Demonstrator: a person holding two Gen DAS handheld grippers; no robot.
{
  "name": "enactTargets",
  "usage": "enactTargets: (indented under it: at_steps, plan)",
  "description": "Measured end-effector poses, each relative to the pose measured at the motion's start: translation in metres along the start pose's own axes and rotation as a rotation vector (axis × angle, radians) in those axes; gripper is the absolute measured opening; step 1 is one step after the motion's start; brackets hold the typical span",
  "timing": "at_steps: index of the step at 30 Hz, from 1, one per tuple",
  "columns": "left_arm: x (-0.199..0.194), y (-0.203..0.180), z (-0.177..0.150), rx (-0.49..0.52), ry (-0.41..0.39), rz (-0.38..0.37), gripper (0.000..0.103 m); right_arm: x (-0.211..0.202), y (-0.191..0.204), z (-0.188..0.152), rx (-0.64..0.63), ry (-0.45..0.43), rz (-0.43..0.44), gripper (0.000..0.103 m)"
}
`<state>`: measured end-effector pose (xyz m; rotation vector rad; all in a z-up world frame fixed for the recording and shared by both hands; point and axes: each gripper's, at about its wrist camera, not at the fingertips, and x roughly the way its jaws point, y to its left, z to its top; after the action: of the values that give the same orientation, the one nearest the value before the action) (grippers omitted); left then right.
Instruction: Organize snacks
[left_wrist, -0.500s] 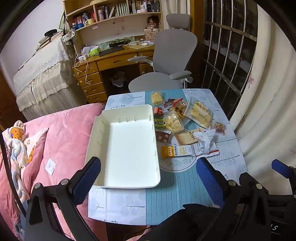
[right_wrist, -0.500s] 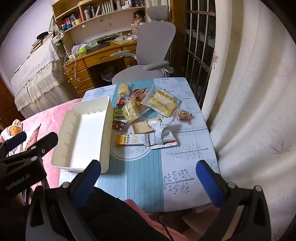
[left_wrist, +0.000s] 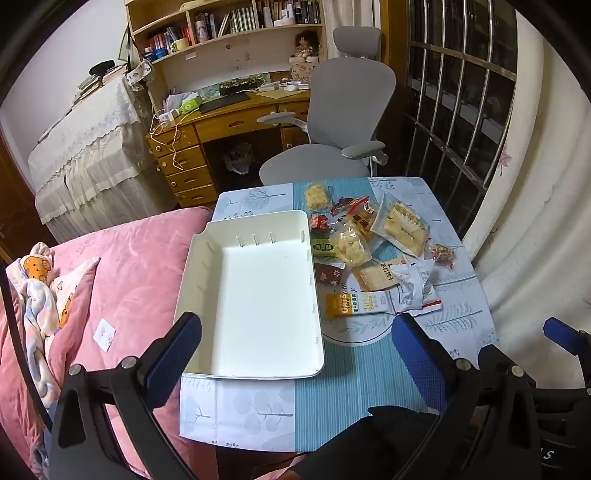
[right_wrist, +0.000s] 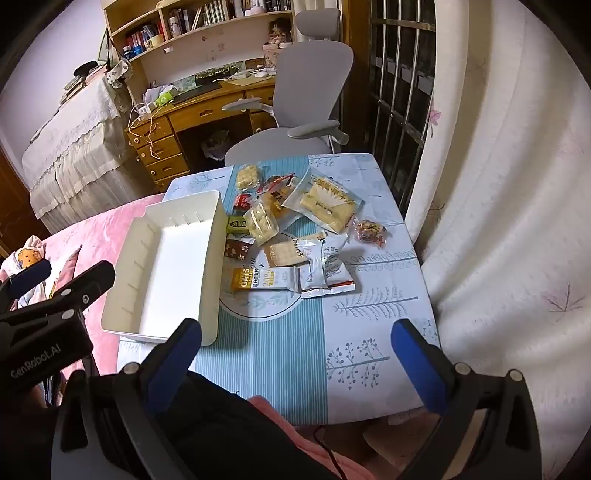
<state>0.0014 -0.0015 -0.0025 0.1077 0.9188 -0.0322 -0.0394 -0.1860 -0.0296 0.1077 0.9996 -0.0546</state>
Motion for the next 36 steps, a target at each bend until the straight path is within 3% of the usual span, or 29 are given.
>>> enactTargets:
  at_steps: [12,29,36]
  plan:
    - [0.009,-0.001,0.000,-0.003,0.010,-0.003,0.102,0.006,0.004,0.002,-0.003,0.005,-0.001,0.103]
    - [0.033,0.026,0.007,-0.013,0.100,-0.076,0.101,0.011,0.025,0.006,-0.007,0.032,-0.036,0.103]
    - [0.034,0.040,0.007,-0.006,0.083,-0.097,0.101,0.005,0.038,0.006,0.002,0.006,-0.073,0.103]
